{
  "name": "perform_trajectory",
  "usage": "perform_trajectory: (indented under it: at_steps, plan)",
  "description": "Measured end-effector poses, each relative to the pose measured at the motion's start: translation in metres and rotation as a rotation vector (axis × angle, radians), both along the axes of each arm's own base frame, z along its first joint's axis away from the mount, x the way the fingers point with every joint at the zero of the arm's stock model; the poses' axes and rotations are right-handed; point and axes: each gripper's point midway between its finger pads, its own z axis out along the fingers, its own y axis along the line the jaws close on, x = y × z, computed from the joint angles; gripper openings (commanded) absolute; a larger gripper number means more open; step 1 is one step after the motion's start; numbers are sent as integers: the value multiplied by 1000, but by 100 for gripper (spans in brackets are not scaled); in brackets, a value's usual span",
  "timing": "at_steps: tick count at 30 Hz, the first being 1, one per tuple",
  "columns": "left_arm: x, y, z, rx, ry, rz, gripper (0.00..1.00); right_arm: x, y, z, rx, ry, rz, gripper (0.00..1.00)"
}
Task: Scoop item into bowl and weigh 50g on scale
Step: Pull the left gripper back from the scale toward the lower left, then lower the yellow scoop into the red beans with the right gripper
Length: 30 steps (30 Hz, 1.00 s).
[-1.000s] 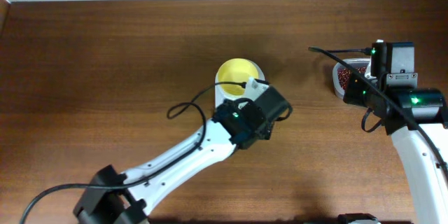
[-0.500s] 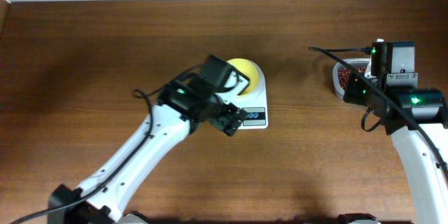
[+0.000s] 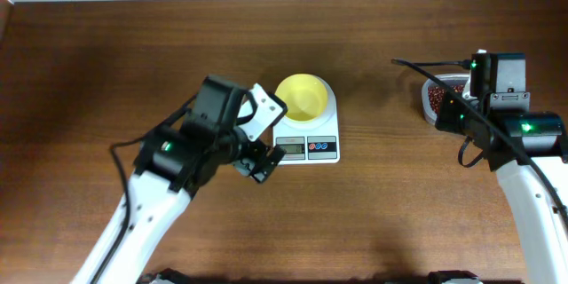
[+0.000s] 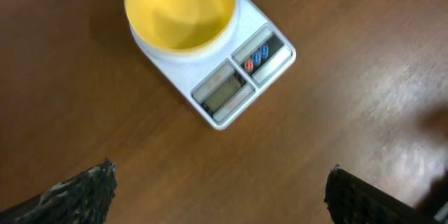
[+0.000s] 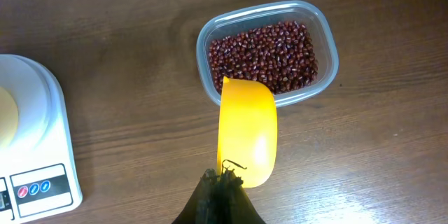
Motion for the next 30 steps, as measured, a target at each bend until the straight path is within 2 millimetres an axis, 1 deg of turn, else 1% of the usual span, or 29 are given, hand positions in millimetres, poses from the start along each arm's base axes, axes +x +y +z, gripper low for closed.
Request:
perform_trajectory:
  at_steps: [2,4,6,8,9,18,21,23,25,28,30]
  plan:
    - [-4,2,9,-37,-77,4,99,0,0,0,0,0,0,4]
    - [-13,7,10,-79,-142,24,99,-1,0,-1,0,4,0,4]
    - [-24,12,3,-105,-159,44,99,-2,0,-1,0,9,1,4]
    - [-37,18,-11,-103,-126,60,99,-3,0,-2,0,16,0,4]
    - [-38,19,-13,-101,-120,62,99,-3,0,-2,0,17,0,4]
    - [-26,15,-1,-124,-184,67,99,-6,0,-4,0,31,0,4]
    - [-24,14,-6,-116,-168,67,99,-6,0,-4,0,30,0,4]
    - [-22,12,-15,-104,-137,65,99,-6,0,-4,0,29,1,4]
    - [-19,11,-19,-99,-127,64,99,-6,0,-4,0,29,0,4]
    - [-17,5,-22,-99,-123,49,99,-6,0,-4,0,29,1,4]
    - [-17,2,-20,-105,-133,42,99,-6,0,-4,0,29,0,4]
